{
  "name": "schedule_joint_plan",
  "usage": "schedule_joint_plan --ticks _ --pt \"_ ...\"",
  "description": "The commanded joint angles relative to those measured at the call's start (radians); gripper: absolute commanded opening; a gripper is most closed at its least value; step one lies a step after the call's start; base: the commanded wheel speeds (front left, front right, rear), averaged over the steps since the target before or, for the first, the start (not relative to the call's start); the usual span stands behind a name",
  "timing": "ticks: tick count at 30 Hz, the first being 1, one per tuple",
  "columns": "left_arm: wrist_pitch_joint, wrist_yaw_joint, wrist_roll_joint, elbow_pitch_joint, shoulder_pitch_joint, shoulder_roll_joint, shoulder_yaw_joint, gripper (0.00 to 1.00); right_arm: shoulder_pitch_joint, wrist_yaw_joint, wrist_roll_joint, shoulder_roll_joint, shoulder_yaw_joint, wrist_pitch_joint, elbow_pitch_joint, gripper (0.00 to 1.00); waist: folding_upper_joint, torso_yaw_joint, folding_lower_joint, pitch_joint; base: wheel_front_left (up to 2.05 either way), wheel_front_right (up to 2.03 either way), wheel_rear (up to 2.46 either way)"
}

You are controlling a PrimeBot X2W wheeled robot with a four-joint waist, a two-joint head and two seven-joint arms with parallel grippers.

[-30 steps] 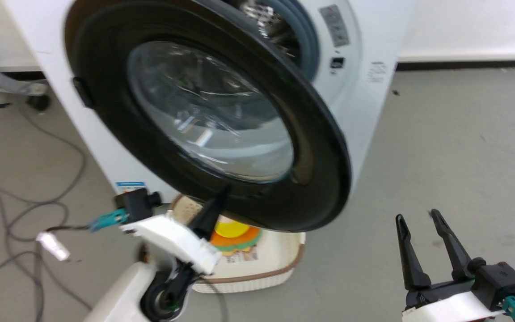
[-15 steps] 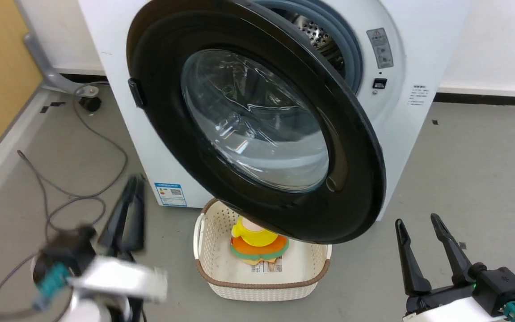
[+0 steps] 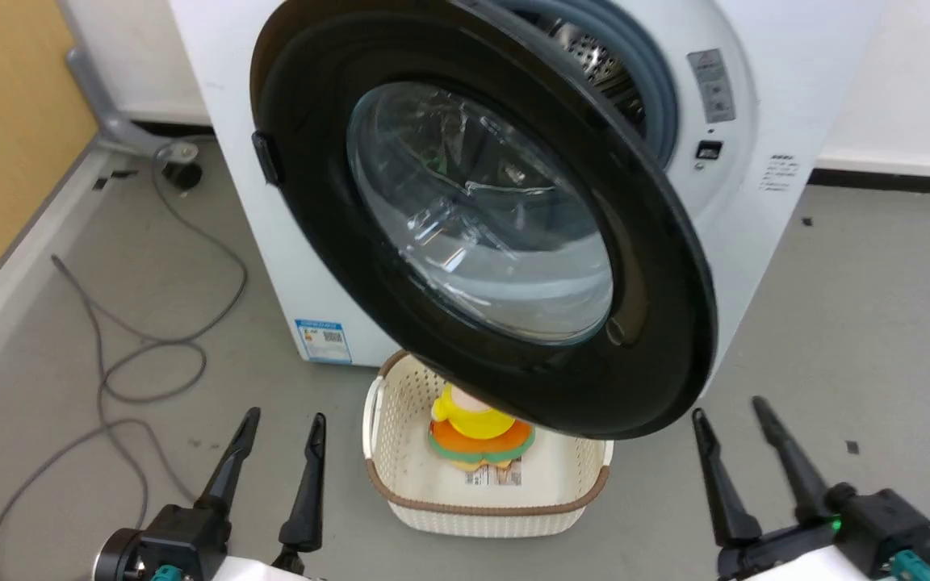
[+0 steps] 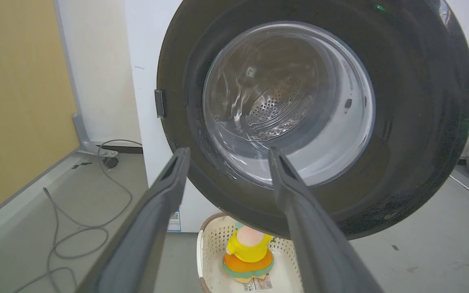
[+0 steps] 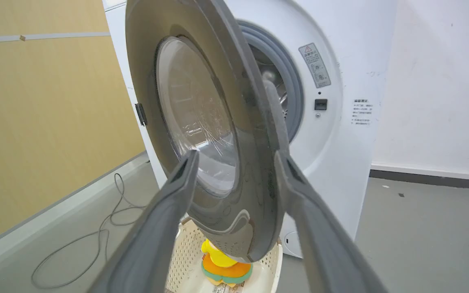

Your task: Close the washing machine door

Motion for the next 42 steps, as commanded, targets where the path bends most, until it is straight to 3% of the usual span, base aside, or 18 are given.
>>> schedule_joint_plan --ticks 1,12,33,42 --pt "-0.004 -0.011 0.016 0.004 0.006 -0.012 0.009 1.00 0.004 0.001 0.014 -0.015 0.023 -0.004 -0.003 0.00 0.0000 0.011 0.0001 0.014 0.00 0.00 0.00" --pt "-0.004 -0.075 0.070 0.014 -0.050 -0.082 0.062 1.00 -0.181 0.001 0.051 -0.159 0.181 0.002 0.057 0.00 0.0000 0.066 0.0001 0.115 0.00 0.00 0.00" --pt "-0.004 -0.142 0.129 0.000 -0.162 -0.174 0.079 1.00 -0.597 0.001 0.236 -0.402 0.115 0.082 0.324 0.00 0.0000 0.183 0.0001 0.323 0.00 0.00 0.00" --pt "-0.004 -0.148 0.110 -0.006 -0.200 -0.186 0.083 1.00 -0.783 0.001 0.288 -0.461 0.094 0.133 0.439 0.00 0.0000 0.211 0.0001 0.386 0.00 0.00 0.00"
